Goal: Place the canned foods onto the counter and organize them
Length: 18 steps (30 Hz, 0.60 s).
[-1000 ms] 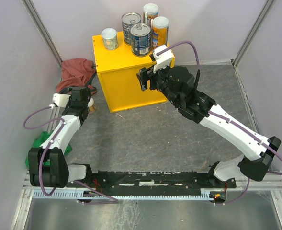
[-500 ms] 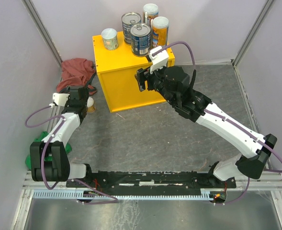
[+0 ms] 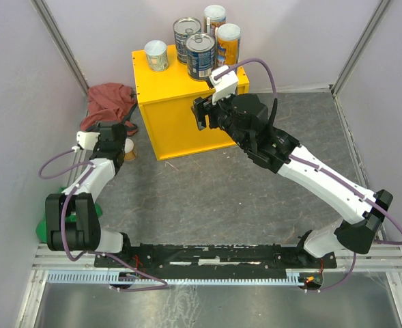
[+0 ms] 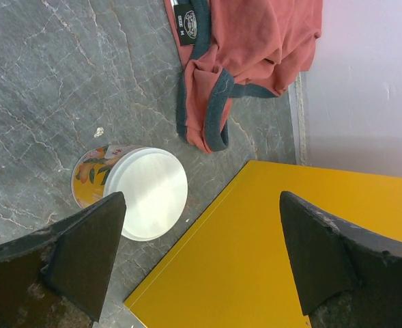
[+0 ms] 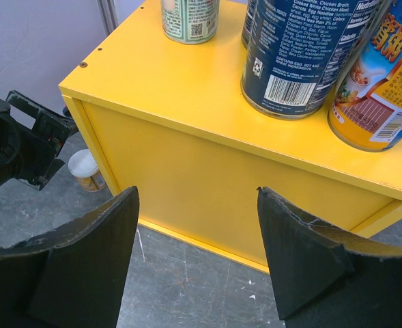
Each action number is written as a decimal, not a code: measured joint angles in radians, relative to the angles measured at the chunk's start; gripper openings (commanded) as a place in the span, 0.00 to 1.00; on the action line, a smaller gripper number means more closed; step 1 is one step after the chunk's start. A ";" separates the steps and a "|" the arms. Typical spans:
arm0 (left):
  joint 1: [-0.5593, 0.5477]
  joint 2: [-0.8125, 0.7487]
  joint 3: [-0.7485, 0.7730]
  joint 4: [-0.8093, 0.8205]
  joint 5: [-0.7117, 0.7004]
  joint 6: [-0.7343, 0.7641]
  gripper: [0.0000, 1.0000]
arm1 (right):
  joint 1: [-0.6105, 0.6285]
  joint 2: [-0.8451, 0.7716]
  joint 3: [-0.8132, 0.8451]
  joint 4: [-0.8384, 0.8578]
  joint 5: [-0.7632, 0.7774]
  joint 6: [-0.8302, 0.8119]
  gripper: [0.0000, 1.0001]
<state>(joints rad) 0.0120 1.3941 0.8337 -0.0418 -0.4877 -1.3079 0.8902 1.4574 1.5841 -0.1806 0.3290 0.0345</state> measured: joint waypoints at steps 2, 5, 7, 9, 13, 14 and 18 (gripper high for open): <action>0.002 0.007 0.000 0.004 0.003 0.000 0.99 | 0.000 0.001 0.002 0.000 0.000 -0.003 0.78; 0.007 0.013 0.000 0.015 0.010 0.000 0.99 | 0.000 0.004 0.003 0.000 0.000 -0.006 0.78; 0.010 0.016 0.000 0.021 0.018 0.000 0.99 | 0.000 0.006 0.003 0.000 0.000 -0.007 0.78; 0.010 0.021 0.000 0.024 0.022 0.001 0.99 | 0.000 0.007 0.003 0.000 0.001 -0.009 0.78; 0.011 0.040 0.002 0.030 0.031 0.001 0.99 | 0.000 0.009 0.003 0.000 0.001 -0.013 0.78; 0.013 0.046 0.003 0.029 0.035 0.000 0.99 | 0.000 0.010 0.003 0.000 0.001 -0.013 0.78; 0.015 0.081 0.027 0.019 0.050 0.000 0.99 | 0.000 0.011 0.003 0.000 0.001 -0.014 0.78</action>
<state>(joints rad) 0.0269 1.4750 0.8612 -0.0223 -0.4377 -1.3075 0.8902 1.4681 1.5875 -0.1806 0.3302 0.0204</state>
